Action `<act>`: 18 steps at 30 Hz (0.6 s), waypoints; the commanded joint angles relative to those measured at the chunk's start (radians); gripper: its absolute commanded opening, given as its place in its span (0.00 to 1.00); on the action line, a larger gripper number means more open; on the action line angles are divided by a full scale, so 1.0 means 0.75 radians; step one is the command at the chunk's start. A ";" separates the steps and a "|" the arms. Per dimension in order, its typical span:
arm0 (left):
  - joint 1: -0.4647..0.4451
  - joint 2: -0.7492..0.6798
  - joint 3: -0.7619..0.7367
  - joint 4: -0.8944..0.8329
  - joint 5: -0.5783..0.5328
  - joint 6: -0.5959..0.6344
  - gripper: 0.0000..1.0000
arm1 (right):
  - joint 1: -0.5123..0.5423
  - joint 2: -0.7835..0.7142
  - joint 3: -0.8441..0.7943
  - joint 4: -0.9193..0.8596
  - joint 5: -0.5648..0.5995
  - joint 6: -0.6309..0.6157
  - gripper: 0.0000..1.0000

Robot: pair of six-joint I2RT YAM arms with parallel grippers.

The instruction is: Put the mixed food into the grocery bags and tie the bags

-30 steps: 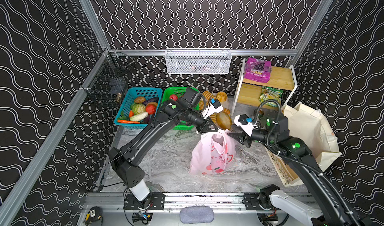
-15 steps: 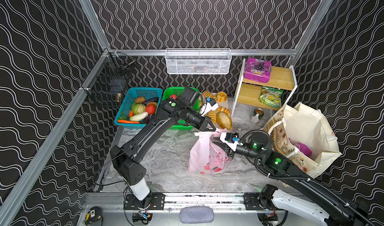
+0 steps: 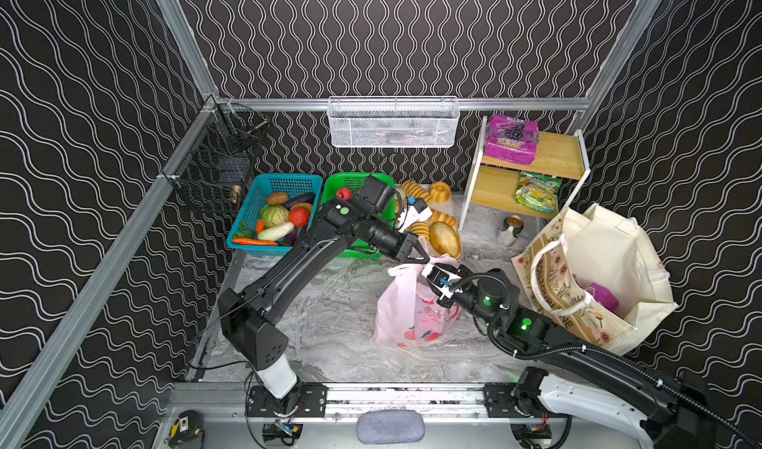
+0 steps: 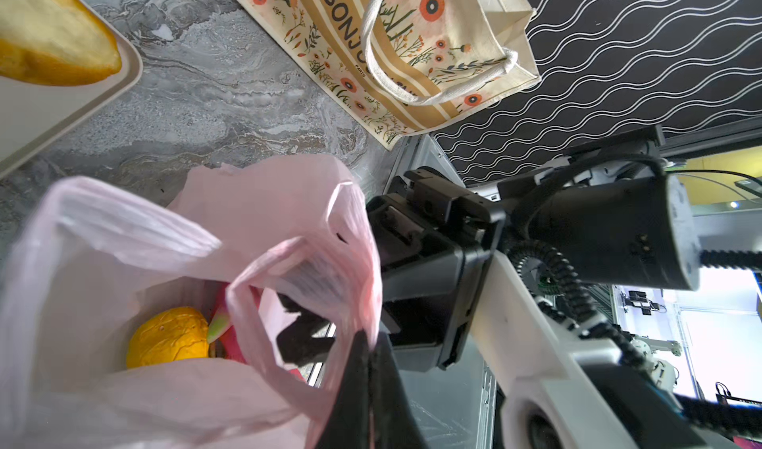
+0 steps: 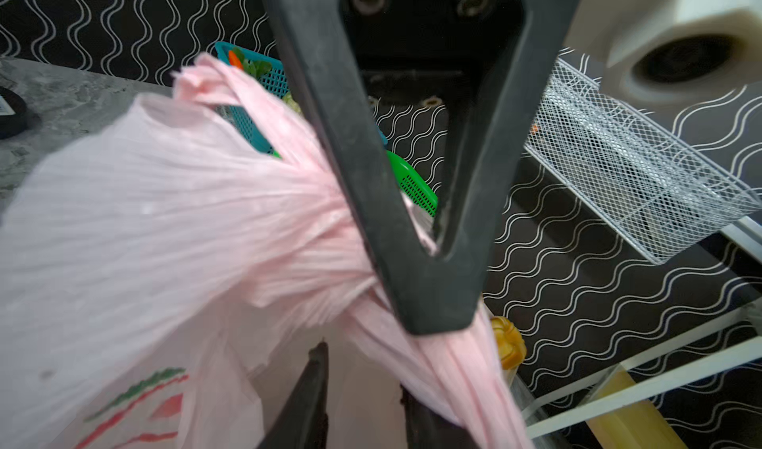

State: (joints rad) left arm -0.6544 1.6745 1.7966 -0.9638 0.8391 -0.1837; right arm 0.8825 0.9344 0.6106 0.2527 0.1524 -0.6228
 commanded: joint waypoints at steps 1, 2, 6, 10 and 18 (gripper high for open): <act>0.003 -0.010 -0.008 0.032 0.052 -0.022 0.00 | 0.001 0.009 -0.020 0.152 0.015 -0.061 0.32; 0.003 -0.006 -0.010 0.037 0.059 -0.026 0.00 | 0.001 0.020 -0.019 0.167 0.009 -0.066 0.32; 0.005 0.001 -0.027 0.068 0.079 -0.054 0.00 | 0.001 0.044 -0.053 0.296 0.005 -0.091 0.34; 0.035 -0.009 -0.045 0.080 0.072 -0.080 0.00 | -0.003 0.041 -0.048 0.271 0.009 0.043 0.29; 0.134 -0.042 -0.183 0.316 0.247 -0.314 0.00 | 0.001 -0.039 -0.203 0.405 -0.025 -0.004 0.32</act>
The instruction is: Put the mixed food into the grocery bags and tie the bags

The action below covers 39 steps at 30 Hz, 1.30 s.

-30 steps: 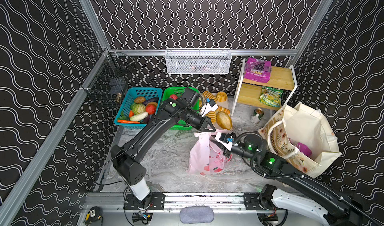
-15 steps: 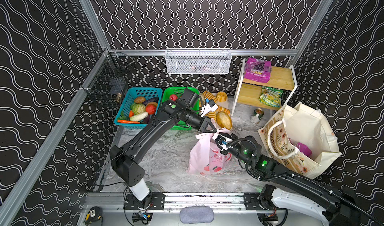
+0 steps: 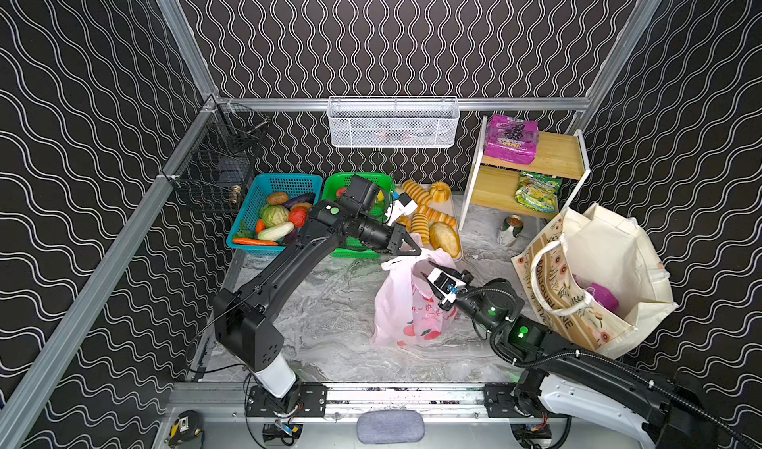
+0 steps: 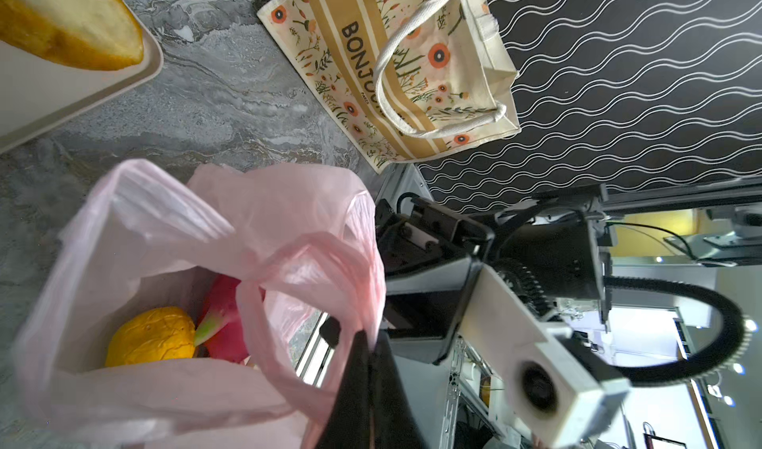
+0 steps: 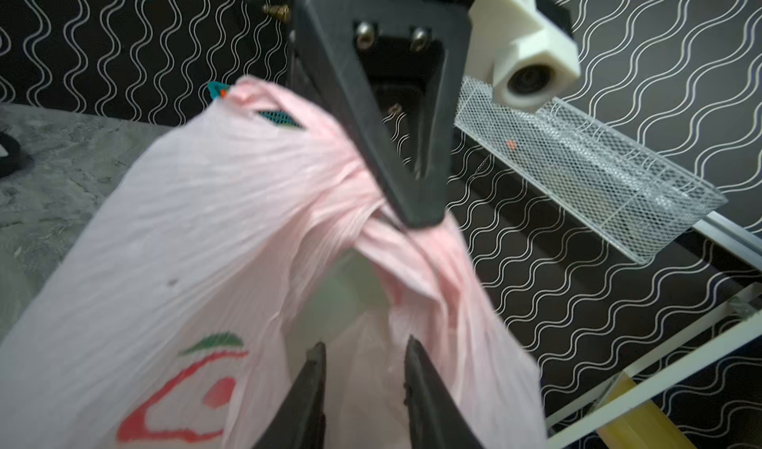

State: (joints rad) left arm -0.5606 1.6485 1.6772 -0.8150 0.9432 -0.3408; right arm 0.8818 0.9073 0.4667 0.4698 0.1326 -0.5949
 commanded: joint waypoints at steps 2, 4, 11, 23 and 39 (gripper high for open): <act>0.019 -0.019 -0.080 0.227 0.158 -0.204 0.00 | 0.002 0.020 0.007 0.081 -0.008 -0.110 0.33; 0.023 -0.022 -0.127 0.293 0.205 -0.276 0.00 | 0.004 0.031 -0.020 0.143 -0.029 -0.181 0.33; 0.030 -0.033 -0.222 0.396 0.266 -0.424 0.00 | 0.004 0.104 -0.069 0.367 0.055 -0.333 0.33; 0.032 -0.091 -0.437 0.754 0.329 -0.759 0.00 | 0.004 0.256 -0.055 0.570 0.101 -0.457 0.39; 0.058 -0.126 -0.465 0.881 0.289 -0.830 0.00 | -0.165 0.027 0.112 -0.161 -0.395 0.828 0.33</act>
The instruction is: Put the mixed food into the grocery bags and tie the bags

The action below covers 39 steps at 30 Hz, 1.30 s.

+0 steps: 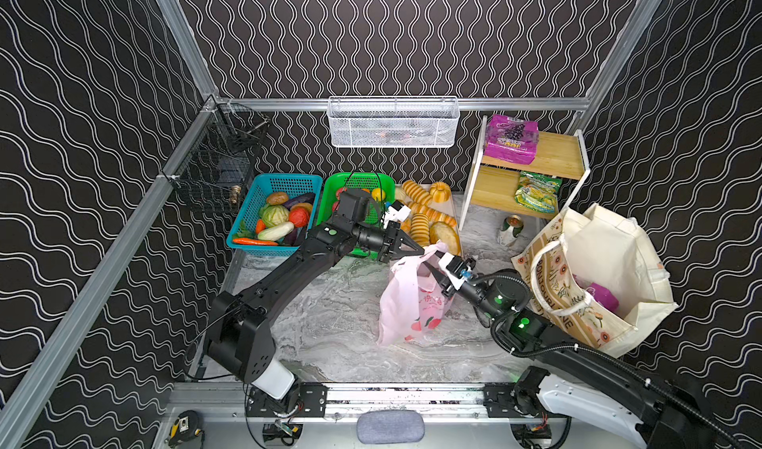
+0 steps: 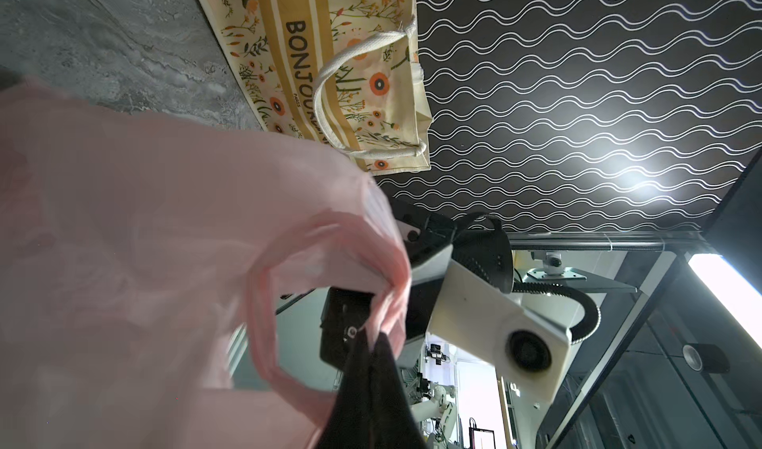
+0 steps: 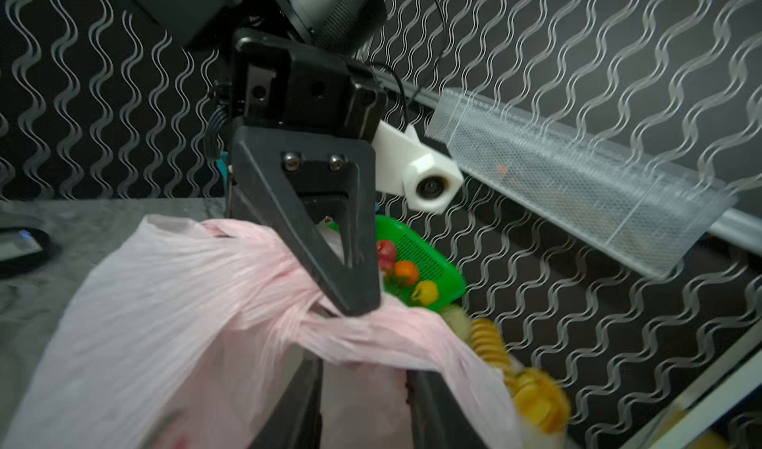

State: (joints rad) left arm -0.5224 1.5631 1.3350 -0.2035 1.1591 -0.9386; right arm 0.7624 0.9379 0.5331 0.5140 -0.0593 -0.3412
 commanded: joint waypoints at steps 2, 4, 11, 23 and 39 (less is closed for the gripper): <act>0.010 -0.018 -0.007 0.060 -0.003 -0.026 0.00 | -0.006 -0.030 0.020 -0.224 -0.188 0.673 0.33; 0.012 -0.025 -0.014 0.075 -0.009 -0.032 0.00 | -0.006 -0.044 -0.002 -0.172 -0.226 0.849 0.31; 0.021 -0.031 -0.054 0.157 -0.021 -0.112 0.00 | -0.006 0.012 -0.065 0.039 -0.118 1.388 0.29; 0.022 -0.027 -0.080 0.228 -0.032 -0.181 0.00 | -0.007 0.222 -0.179 0.646 0.050 2.126 0.33; 0.021 -0.029 -0.097 0.270 -0.036 -0.213 0.00 | 0.002 0.490 -0.109 1.004 0.024 2.594 0.37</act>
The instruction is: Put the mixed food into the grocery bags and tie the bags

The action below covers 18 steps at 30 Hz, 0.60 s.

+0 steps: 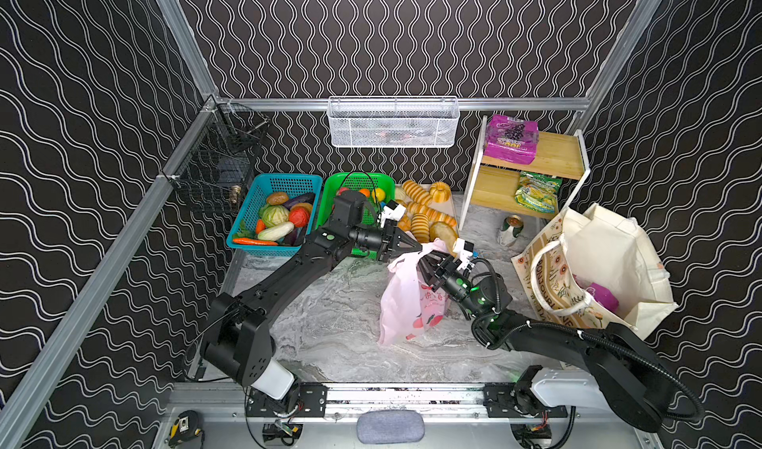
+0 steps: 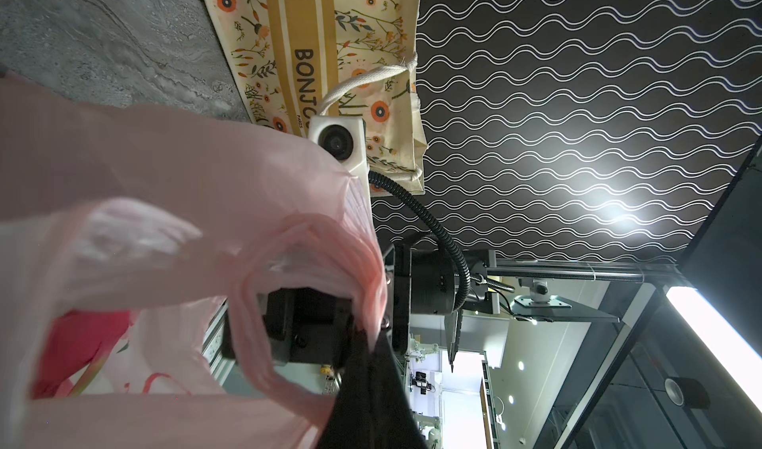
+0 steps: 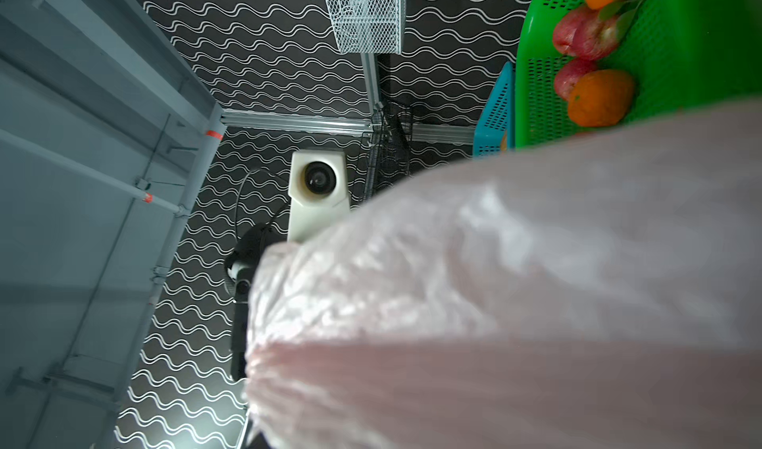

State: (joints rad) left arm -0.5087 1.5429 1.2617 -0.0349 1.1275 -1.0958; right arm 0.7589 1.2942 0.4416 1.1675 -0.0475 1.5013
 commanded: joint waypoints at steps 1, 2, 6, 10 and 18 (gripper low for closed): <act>0.002 -0.001 0.001 0.048 0.006 -0.005 0.00 | 0.009 0.024 0.008 0.141 0.030 0.158 0.37; 0.002 -0.002 -0.001 0.056 0.010 -0.009 0.00 | 0.009 0.034 0.006 0.147 0.040 0.172 0.37; 0.002 -0.006 -0.009 0.082 0.012 -0.025 0.00 | 0.016 0.086 0.041 0.152 0.037 0.213 0.38; 0.003 -0.011 -0.015 0.103 0.016 -0.042 0.00 | 0.020 0.166 0.056 0.245 0.043 0.268 0.38; 0.003 -0.015 -0.003 0.039 0.017 0.008 0.00 | 0.027 0.195 0.066 0.303 0.070 0.193 0.04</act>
State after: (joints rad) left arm -0.5087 1.5414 1.2518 0.0006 1.1297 -1.1213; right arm 0.7780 1.4498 0.4973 1.3144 -0.0132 1.6375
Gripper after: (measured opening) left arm 0.048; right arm 0.053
